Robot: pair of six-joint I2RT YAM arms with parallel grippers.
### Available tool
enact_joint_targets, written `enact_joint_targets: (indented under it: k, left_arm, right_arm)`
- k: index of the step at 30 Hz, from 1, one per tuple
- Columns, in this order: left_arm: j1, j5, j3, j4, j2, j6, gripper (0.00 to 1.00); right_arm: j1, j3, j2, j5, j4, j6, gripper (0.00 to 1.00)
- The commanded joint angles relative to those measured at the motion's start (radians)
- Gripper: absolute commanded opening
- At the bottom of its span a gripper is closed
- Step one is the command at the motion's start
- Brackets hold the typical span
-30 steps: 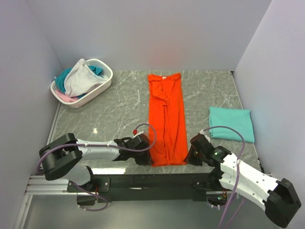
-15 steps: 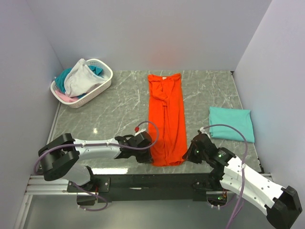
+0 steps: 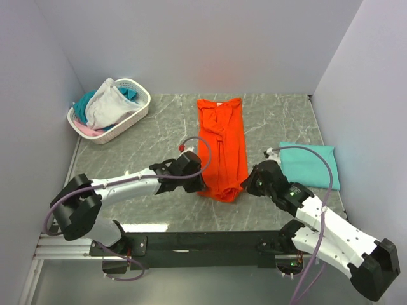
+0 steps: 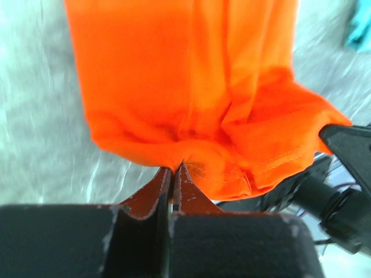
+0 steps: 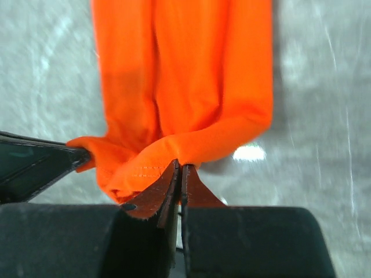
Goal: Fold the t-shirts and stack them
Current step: Fold the tshirt
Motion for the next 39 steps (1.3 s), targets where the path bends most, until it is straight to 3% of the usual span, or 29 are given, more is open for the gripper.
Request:
enact_joint_targets:
  k: [1, 21, 27, 39]
  left_arm:
    - [0.046, -0.010, 0.108, 0.035, 0.030, 0.093, 0.01]
    - [0.300, 0.085, 0.495, 0.012, 0.312, 0.271, 0.01]
    - [0.330, 0.091, 0.576, -0.020, 0.384, 0.301, 0.01]
    - [0.381, 0.102, 0.653, -0.016, 0.508, 0.304, 0.06]
  right_arm:
    - [-0.041, 0.077, 0.041, 0.043, 0.119, -0.053, 0.00]
    - [-0.282, 0.387, 0.439, -0.075, 0.264, -0.171, 0.00]
    - [-0.329, 0.451, 0.567, -0.145, 0.301, -0.185, 0.00]
    - [-0.363, 0.572, 0.787, -0.138, 0.281, -0.243, 0.00]
